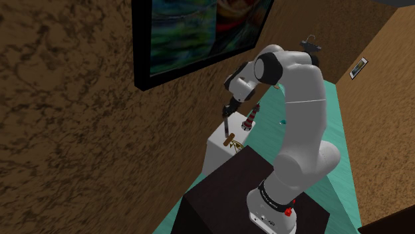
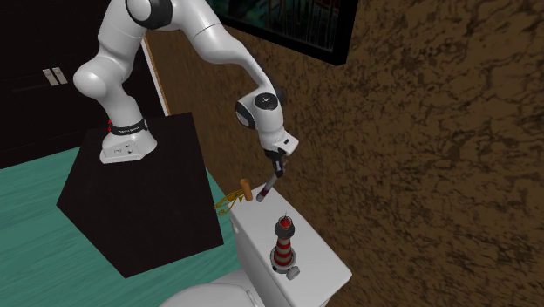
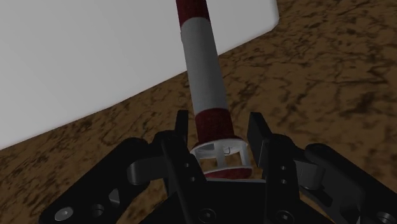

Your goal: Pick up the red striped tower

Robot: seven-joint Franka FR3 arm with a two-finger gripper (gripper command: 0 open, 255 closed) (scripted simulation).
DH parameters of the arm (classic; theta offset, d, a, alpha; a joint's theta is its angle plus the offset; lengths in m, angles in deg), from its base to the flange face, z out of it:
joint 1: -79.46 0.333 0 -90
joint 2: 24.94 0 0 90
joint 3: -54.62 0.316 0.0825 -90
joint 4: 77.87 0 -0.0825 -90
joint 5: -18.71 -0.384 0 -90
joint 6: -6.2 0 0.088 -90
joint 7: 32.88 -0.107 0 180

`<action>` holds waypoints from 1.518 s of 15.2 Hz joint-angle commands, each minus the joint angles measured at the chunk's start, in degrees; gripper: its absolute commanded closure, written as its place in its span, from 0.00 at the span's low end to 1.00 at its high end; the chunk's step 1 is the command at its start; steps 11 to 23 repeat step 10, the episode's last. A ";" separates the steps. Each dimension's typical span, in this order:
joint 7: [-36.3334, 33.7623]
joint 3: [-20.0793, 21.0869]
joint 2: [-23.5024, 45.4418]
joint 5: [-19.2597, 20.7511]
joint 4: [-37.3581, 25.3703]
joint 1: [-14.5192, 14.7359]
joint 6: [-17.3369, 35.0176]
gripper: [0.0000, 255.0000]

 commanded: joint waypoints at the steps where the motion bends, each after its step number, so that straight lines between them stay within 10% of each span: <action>1: -0.68 -0.69 -1.22 0.82 0.34 0.43 -0.85 1.00; 23: -3.22 -3.03 -5.61 3.81 1.62 2.12 -3.69 1.00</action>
